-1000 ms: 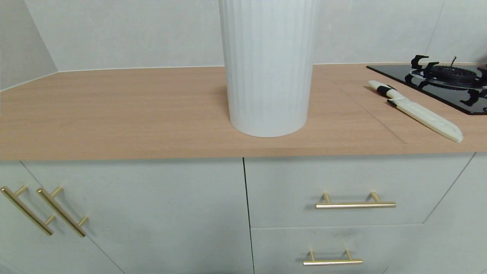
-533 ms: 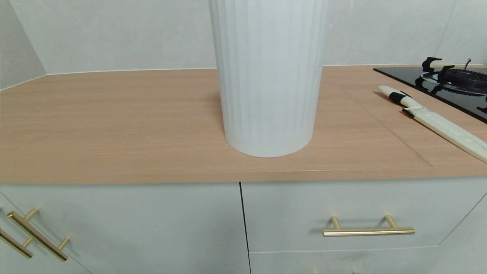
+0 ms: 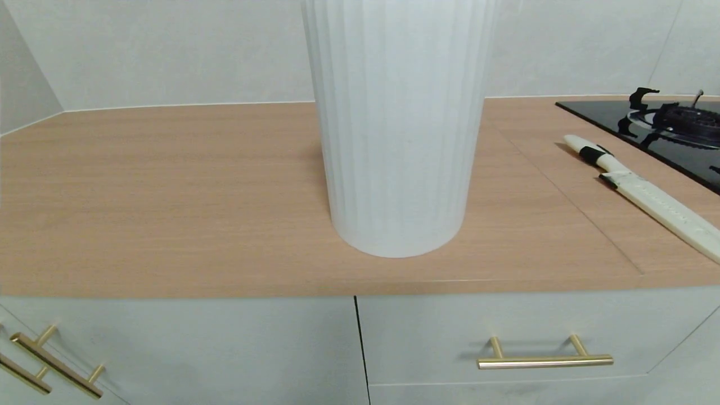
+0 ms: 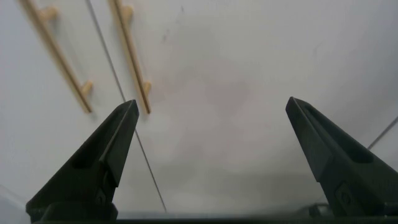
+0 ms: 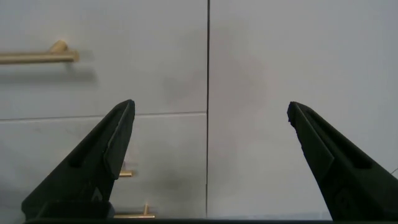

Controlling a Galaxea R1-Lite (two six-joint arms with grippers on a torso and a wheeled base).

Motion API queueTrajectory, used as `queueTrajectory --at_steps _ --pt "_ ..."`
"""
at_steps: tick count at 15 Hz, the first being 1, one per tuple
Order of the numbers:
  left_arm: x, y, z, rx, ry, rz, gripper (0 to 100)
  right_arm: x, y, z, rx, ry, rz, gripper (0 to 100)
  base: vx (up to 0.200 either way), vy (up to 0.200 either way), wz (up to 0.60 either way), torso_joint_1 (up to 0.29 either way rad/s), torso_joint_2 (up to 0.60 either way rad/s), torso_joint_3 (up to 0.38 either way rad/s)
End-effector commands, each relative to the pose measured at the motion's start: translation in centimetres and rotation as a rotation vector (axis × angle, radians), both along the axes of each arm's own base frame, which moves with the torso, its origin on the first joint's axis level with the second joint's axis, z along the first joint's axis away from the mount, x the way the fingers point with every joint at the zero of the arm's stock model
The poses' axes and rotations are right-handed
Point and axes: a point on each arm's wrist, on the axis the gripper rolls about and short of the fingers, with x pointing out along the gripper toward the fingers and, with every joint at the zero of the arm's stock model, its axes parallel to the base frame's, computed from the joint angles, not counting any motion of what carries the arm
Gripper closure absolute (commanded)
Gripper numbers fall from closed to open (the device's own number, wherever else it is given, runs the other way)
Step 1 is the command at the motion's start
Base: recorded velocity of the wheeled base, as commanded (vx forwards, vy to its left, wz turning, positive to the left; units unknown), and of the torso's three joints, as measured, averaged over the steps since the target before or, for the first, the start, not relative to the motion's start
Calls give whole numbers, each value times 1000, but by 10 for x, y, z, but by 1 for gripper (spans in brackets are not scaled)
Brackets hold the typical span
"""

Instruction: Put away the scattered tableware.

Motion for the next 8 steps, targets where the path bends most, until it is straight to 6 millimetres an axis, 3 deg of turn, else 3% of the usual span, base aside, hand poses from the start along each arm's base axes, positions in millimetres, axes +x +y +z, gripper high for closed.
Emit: queueTrajectory --at_steps 1,8 --pt "0 0 0 0 -2 1 0 0 0 0 0 2 2 0 0 0 0 115 -598 -320" --pt "0 0 0 0 -2 1 0 0 0 0 0 2 1 0 0 0 0 154 -494 -302"
